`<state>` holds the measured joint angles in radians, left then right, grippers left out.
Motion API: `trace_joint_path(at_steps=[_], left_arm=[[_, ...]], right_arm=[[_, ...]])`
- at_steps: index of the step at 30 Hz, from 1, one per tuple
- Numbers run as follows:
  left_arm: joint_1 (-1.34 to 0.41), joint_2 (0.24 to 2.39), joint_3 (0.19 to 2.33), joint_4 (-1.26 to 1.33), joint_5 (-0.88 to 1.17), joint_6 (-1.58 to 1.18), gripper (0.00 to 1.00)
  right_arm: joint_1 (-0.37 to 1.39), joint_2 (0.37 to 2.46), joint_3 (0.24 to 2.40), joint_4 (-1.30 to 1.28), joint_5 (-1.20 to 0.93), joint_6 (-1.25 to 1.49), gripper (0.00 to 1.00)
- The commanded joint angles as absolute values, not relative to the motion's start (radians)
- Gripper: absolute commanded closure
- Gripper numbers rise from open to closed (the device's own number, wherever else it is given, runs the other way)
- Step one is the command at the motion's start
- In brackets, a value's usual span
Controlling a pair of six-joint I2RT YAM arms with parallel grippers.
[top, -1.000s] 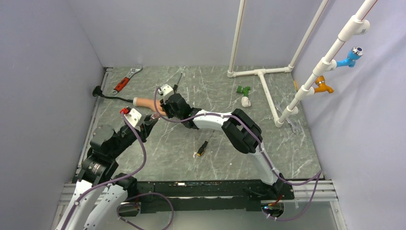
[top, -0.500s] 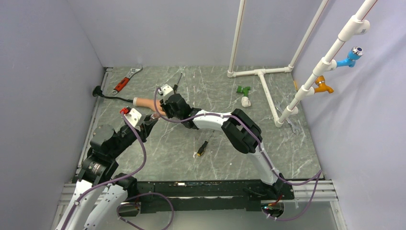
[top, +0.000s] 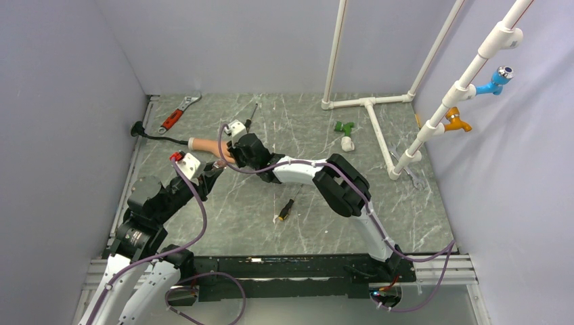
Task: Paint the nails
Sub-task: Paint the nail polish on the nail.
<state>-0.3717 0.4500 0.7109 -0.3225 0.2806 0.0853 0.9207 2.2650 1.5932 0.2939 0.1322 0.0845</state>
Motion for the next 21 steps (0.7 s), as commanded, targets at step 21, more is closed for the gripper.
trace_joint_path(at_steps=[21], left_arm=[[-0.37,0.496,0.732,-0.285,0.296,0.074,1.0]], right_arm=[[0.925,2.157,1.508,0.385,0.183,0.067,1.0]])
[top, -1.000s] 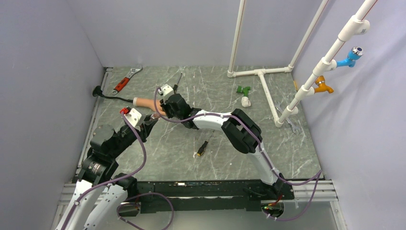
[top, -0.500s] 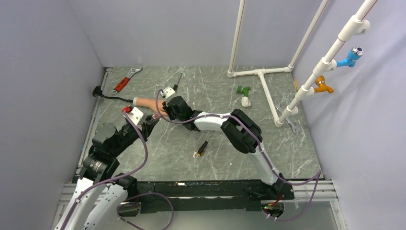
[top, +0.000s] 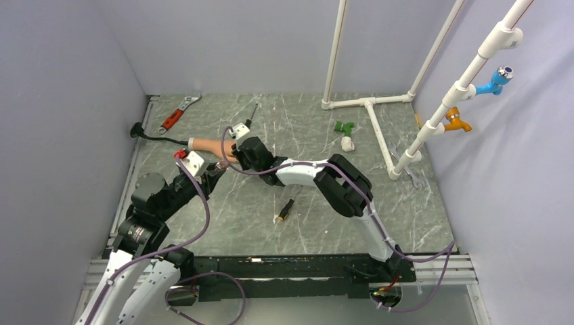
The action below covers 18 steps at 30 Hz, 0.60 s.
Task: Paint the nails
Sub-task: Paint the nail polish on the nail.
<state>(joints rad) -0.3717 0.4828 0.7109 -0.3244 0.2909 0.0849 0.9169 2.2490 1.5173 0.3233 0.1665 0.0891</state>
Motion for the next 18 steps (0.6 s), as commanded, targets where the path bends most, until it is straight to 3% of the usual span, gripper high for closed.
trace_joint_path(at_steps=[1,18], left_arm=[[-0.369,0.496,0.733,-0.284,0.296,0.074,1.0],[-0.369,0.487,0.727,-0.289,0.26,0.081,1.0]], right_arm=[[0.925,2.155,1.507,0.386,0.183,0.067,1.0],[0.925,2.224,1.567,0.39,0.16,0.114,1.0]])
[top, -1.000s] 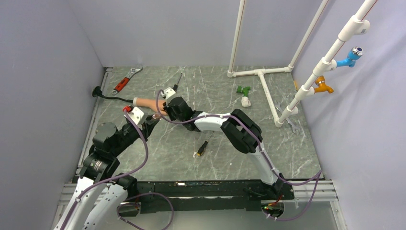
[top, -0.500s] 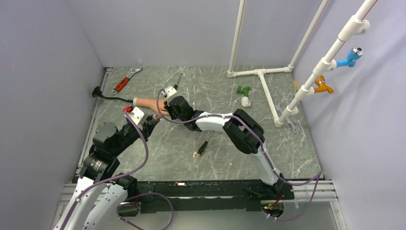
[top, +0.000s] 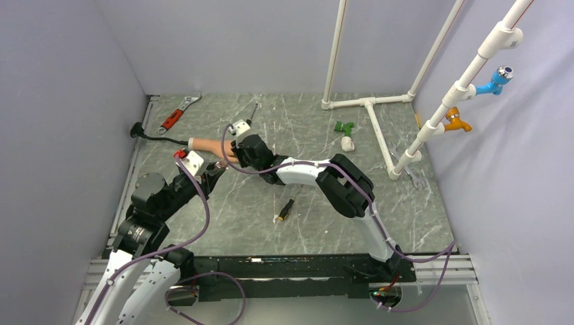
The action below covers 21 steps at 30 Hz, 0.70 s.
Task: Paint the nails
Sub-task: Paint the nail polish on the nail.
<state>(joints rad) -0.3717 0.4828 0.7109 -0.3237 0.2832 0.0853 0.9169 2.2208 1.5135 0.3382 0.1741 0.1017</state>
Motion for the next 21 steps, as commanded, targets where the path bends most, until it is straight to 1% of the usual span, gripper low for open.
trace_joint_path(at_steps=[1,11,21], left_arm=[[-0.369,0.488,0.727,-0.288,0.263,0.081,1.0],[-0.37,0.501,0.726,-0.289,0.262,0.08,1.0],[-0.37,0.508,0.727,-0.29,0.265,0.08,1.0]], right_arm=[[0.925,2.229,1.571,0.39,0.157,0.117,1.0],[0.926,2.261,1.609,0.392,0.144,0.132,1.0],[0.925,2.228,1.542,0.413,0.172,0.122,1.0]])
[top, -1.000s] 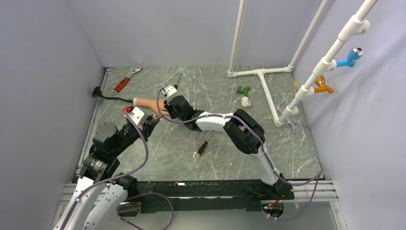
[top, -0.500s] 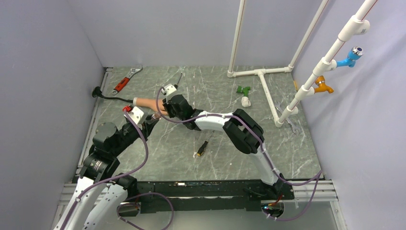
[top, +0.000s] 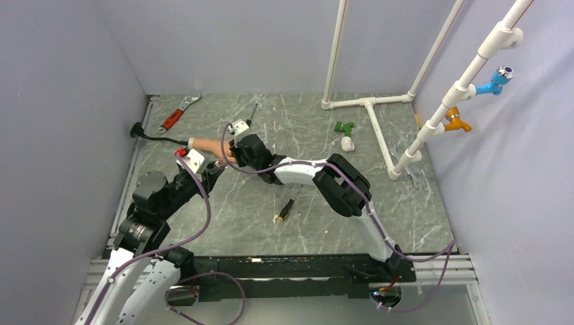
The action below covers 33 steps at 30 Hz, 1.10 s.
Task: Paint the nails
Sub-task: Paint the nail polish on the nail.
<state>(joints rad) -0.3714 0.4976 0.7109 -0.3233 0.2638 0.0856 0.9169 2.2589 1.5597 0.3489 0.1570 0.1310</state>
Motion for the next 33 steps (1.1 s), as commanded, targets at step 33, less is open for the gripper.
trace_joint_path(at_steps=[33], left_arm=[[-0.37,0.52,0.729,-0.289,0.275,0.078,1.0]], right_arm=[[0.924,2.17,1.496,0.427,0.203,0.092,1.0]])
